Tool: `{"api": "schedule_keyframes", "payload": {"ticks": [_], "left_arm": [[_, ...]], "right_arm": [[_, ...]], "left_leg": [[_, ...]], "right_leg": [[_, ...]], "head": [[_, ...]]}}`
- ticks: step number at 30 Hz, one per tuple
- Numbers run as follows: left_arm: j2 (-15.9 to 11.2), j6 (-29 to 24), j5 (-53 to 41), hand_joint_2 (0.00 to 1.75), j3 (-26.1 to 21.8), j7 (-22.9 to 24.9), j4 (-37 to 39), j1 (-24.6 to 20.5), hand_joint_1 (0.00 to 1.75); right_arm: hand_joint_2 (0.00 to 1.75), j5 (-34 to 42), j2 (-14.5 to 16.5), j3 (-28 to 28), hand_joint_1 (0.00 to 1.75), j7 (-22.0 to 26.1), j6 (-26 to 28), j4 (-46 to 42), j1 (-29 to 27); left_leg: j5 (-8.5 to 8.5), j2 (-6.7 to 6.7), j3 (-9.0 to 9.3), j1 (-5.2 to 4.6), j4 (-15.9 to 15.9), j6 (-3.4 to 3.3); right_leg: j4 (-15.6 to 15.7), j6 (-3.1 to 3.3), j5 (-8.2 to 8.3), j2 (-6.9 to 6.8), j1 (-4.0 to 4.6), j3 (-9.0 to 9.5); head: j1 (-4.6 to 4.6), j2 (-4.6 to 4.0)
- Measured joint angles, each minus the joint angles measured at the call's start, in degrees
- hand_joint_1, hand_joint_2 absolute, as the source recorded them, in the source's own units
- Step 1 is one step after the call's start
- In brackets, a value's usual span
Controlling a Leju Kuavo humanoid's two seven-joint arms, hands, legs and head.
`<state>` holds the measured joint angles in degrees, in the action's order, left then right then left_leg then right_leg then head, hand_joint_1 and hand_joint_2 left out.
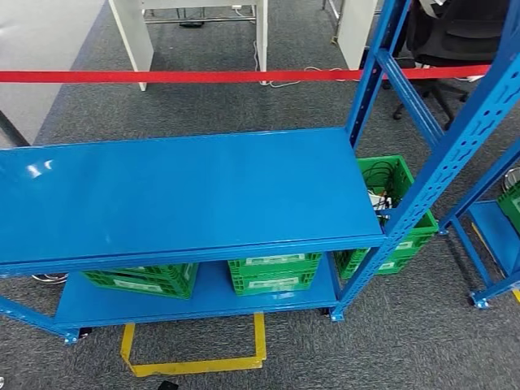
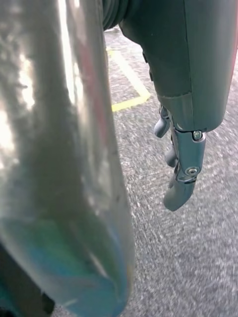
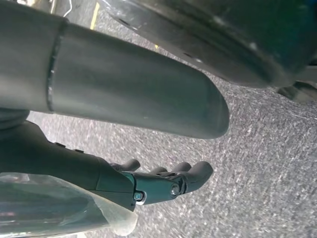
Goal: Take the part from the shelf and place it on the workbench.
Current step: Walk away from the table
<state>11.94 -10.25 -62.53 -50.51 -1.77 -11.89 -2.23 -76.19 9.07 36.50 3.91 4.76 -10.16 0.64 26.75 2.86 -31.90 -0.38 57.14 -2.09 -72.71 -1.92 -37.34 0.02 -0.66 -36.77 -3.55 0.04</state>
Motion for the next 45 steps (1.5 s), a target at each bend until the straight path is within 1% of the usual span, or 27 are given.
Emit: {"api": "schedule_keyframes", "payload": {"ticks": [1, 2, 3, 4, 5, 6, 7, 8, 9, 10, 11, 12, 13, 14, 15, 16, 17, 18, 19, 20, 21, 22, 25, 28, 34, 45], "left_arm": [[0.0, 0.0, 0.0, 0.00, 0.0, 0.0, 0.0, 0.0, 0.00], [0.0, 0.0, 0.0, 0.00, 0.0, 0.0, 0.0, 0.0, 0.00], [0.1, 0.0, 0.0, 0.00, 0.0, 0.0, 0.0, -0.1, 0.00], [0.1, 0.0, 0.0, 0.00, 0.0, 0.0, 0.0, -0.1, 0.00], [0.1, 0.0, 0.0, 0.00, 0.0, 0.0, 0.0, -0.1, 0.00], [0.1, 0.0, 0.0, 0.00, 0.0, 0.0, 0.0, 0.0, 0.00], [0.1, 0.0, 0.0, 0.00, 0.0, 0.0, 0.0, 0.0, 0.00], [0.1, 0.0, 0.0, 0.00, 0.0, 0.0, 0.0, 0.1, 0.00], [0.1, 0.0, 0.0, 0.00, 0.0, 0.0, 0.0, 0.2, 0.00], [0.1, 0.0, 0.0, 0.44, 0.0, 0.0, 0.0, 0.1, 0.00], [0.1, 0.0, 0.0, 0.87, 0.0, 0.0, 0.0, 0.0, 0.00], [0.2, 0.0, -0.1, 1.31, 0.0, 0.0, 0.0, 0.0, 0.00], [0.1, 0.0, -0.1, 1.75, 0.0, 0.0, 0.0, 0.0, 0.00], [0.1, 0.1, -0.1, 1.75, 0.0, 0.0, 0.0, 0.0, 0.00], [0.1, 0.1, -0.1, 1.75, 0.0, 0.0, 0.0, 0.1, 0.00], [0.1, 0.1, -0.1, 1.75, 0.0, 0.0, 0.0, 0.2, 0.00], [0.1, 0.1, -0.1, 1.75, 0.0, 0.0, 0.0, 0.3, 0.00], [0.1, 0.1, -0.1, 1.75, 0.0, 0.3, 0.0, 0.2, 0.00], [0.2, 0.1, 0.0, 1.75, 0.0, 0.9, 0.0, 0.1, 0.00], [0.2, 0.1, 0.1, 1.75, -0.1, 1.7, 0.0, 0.0, 0.00], [0.3, 0.2, 0.1, 1.75, -0.2, 2.4, 0.0, 0.0, 0.00], [0.3, 0.3, 0.1, 1.31, -0.3, 2.8, 0.0, 0.0, 0.00], [0.3, 1.1, -0.1, 0.00, -0.5, 1.9, 0.0, 0.0, 0.00], [0.3, 1.7, 0.1, 0.00, -0.7, 1.6, 0.0, -0.1, 0.00], [0.1, 1.6, 0.8, 0.00, -1.3, 2.0, 0.0, -0.1, 0.00], [0.1, 3.0, 0.6, 0.00, -1.4, 2.9, 0.0, -0.1, 0.00]], "right_arm": [[0.00, 0.0, 0.0, 0.0, 0.00, 0.0, 0.0, 0.0, 0.0], [0.00, 0.0, 0.0, 0.0, 0.00, 0.0, 0.0, 0.0, 0.0], [0.00, 0.0, 0.0, 0.0, 0.00, 0.0, 0.0, 0.0, 0.0], [0.00, 0.0, 0.0, 0.0, 0.00, 0.0, 0.0, 0.1, 0.0], [0.00, 0.0, 0.0, 0.0, 0.00, 0.0, 0.0, 0.1, 0.0], [0.00, 0.0, 0.0, 0.0, 0.00, 0.0, 0.0, 0.1, 0.0], [0.00, 0.0, 0.0, 0.0, 0.00, 0.0, 0.0, 0.1, 0.0], [0.00, 0.0, 0.0, 0.0, 0.00, 0.0, 0.0, 0.1, 0.1], [0.00, 0.0, 0.0, 0.0, 0.00, 0.0, 0.0, 0.1, 0.1], [0.00, 0.1, 0.0, 0.0, 0.00, 0.0, 0.0, 0.1, 0.0], [0.00, 0.2, 0.0, 0.0, 0.00, -0.1, 0.0, 0.1, 0.0], [0.00, 0.3, 0.0, 0.0, 0.00, -0.2, -0.1, 0.1, -0.1], [0.00, 0.5, 0.0, 0.0, 0.00, -0.3, -0.1, 0.1, -0.2], [0.00, 0.7, 0.0, 0.0, 0.00, -0.4, 0.0, 0.1, -0.2], [0.44, 0.8, 0.0, 0.1, 0.00, -0.6, 0.0, 0.1, -0.2], [0.87, 1.1, 0.0, 0.1, 0.00, -0.8, -0.1, 0.1, -0.1], [1.31, 1.5, 0.0, 0.1, 0.00, -1.1, -0.2, 0.1, 0.0], [1.75, 1.8, 0.0, 0.2, 0.00, -1.6, -0.4, 0.1, 0.1], [1.75, 2.1, 0.0, 0.3, 0.00, -2.2, -0.7, 0.1, 0.2], [1.75, 2.2, 0.0, 0.4, 0.00, -2.7, -1.1, 0.1, 0.3], [1.75, 2.4, 0.0, 0.6, 0.00, -3.0, -1.5, 0.1, 0.3], [1.31, 2.6, 0.0, 0.7, 0.00, -3.0, -1.9, 0.1, 0.4], [0.00, 3.5, 0.0, 1.3, 0.00, -2.3, -2.2, 0.1, 0.4], [0.00, 3.8, 0.0, 1.8, 0.00, -2.9, -2.8, 0.1, 0.5], [0.00, 4.5, 0.0, 2.7, 0.00, -4.6, -2.9, 0.1, 0.5], [0.00, 4.5, 0.0, 3.0, 0.00, -5.1, -3.0, 0.1, 0.5]], "left_leg": [[0.05, 0.88, 0.11, 0.03, 0.0, 0.08], [0.13, 1.71, 0.19, 0.09, 0.1, 0.22], [0.24, 2.46, 0.13, 0.07, 0.3, 0.46], [0.26, 3.14, -0.03, 0.12, 0.4, 0.79], [0.22, 3.79, -0.28, 0.23, 0.5, 1.18], [0.09, 4.45, -0.53, 0.35, 0.5, 1.60], [-0.04, 5.16, -0.71, 0.53, 0.4, 1.99], [0.13, 4.98, -0.90, 0.56, 0.7, 2.30], [0.81, 3.94, -1.36, 0.51, 1.6, 2.58], [2.17, 2.28, -2.38, 0.43, 3.9, 2.84], [3.98, 0.22, -3.89, 0.41, 7.2, 3.07], [5.85, -1.18, -5.73, 0.47, 11.2, 3.31], [7.15, -1.91, -7.33, 0.59, 14.6, 3.49], [7.43, -2.19, -8.12, 0.71, 16.5, 3.59], [6.60, -2.29, -7.84, 0.80, 16.1, 3.61], [4.80, -2.33, -6.42, 0.85, 13.4, 3.54], [2.64, -2.44, -4.33, 0.84, 9.4, 3.37], [1.12, -2.61, -2.24, 0.76, 5.4, 3.22], [0.22, -2.77, -0.71, 0.72, 2.3, 3.14], [0.01, -2.90, 0.09, 0.65, 0.6, 3.11], [0.28, -2.95, 0.30, 0.58, 0.1, 3.14], [0.30, -2.93, 0.26, 0.54, 0.0, 3.13], [0.41, -2.92, 0.26, 0.40, 0.0, 2.85], [0.48, -2.92, 0.29, 0.34, 0.0, 2.55], [0.51, -2.92, 0.32, 0.22, 0.0, 2.39], [0.48, -2.92, 0.36, 0.26, 0.0, 2.37]], "right_leg": [[3.3, 0.05, 2.48, 0.35, -0.05, 1.06], [7.4, 0.15, 4.81, 1.55, -0.16, 2.65], [11.2, 0.27, 6.41, 3.23, -0.34, 4.15], [13.6, 0.46, 7.24, 4.60, -0.43, 5.27], [14.6, 0.72, 7.33, 5.59, -0.44, 5.82], [14.7, 1.00, 7.30, 5.56, -0.34, 5.99], [14.8, 1.37, 7.43, 4.78, -0.27, 6.15], [15.1, 1.72, 7.57, 3.99, -0.26, 6.31], [15.4, 2.09, 7.68, 3.19, -0.29, 6.52], [15.7, 2.40, 7.75, 2.30, -0.34, 6.72], [15.8, 2.64, 7.71, 1.48, -0.26, 6.86], [15.8, 2.81, 7.61, 0.72, -0.18, 6.90], [15.8, 2.88, 7.52, -0.04, -0.09, 6.92], [15.8, 2.91, 7.44, -0.60, -0.04, 6.96], [15.8, 2.88, 7.37, -0.99, -0.01, 7.04], [15.8, 2.81, 7.29, -1.22, 0.00, 7.19], [15.8, 2.70, 7.19, -1.36, 0.00, 7.37], [15.6, 2.54, 6.99, -1.45, 0.15, 7.40], [15.5, 2.59, 6.82, -1.48, 0.31, 7.41], [15.4, 2.61, 6.68, -1.51, 0.44, 7.34], [15.3, 2.64, 6.59, -1.52, 0.57, 7.26], [15.3, 2.69, 6.64, -1.50, 0.53, 7.32], [15.7, 2.34, 6.80, -1.52, 0.42, 7.50], [16.0, 2.05, 6.88, -1.51, 0.36, 7.64], [16.0, 1.68, 6.93, -1.52, 0.18, 7.67], [16.0, 1.64, 6.92, -1.52, 0.26, 7.68]], "head": [[0.00, 0.00], [0.02, 0.00], [0.02, 0.00], [0.01, 0.00], [-0.01, 0.00], [-0.03, 0.00], [-0.04, 0.00], [-0.06, 0.00], [-0.24, 0.00], [-0.38, 0.00], [-0.55, 0.00], [-0.67, 0.00], [-0.66, 0.00], [-0.67, 0.00], [-0.67, 0.00], [-0.68, 0.00], [-0.69, 0.00], [-0.68, 0.00], [-0.64, 0.01], [-0.61, 0.01], [-0.57, 0.01], [-0.55, 0.01], [-0.56, 0.00], [-0.55, 0.00], [-0.57, 0.00], [-0.58, 0.00]]}}
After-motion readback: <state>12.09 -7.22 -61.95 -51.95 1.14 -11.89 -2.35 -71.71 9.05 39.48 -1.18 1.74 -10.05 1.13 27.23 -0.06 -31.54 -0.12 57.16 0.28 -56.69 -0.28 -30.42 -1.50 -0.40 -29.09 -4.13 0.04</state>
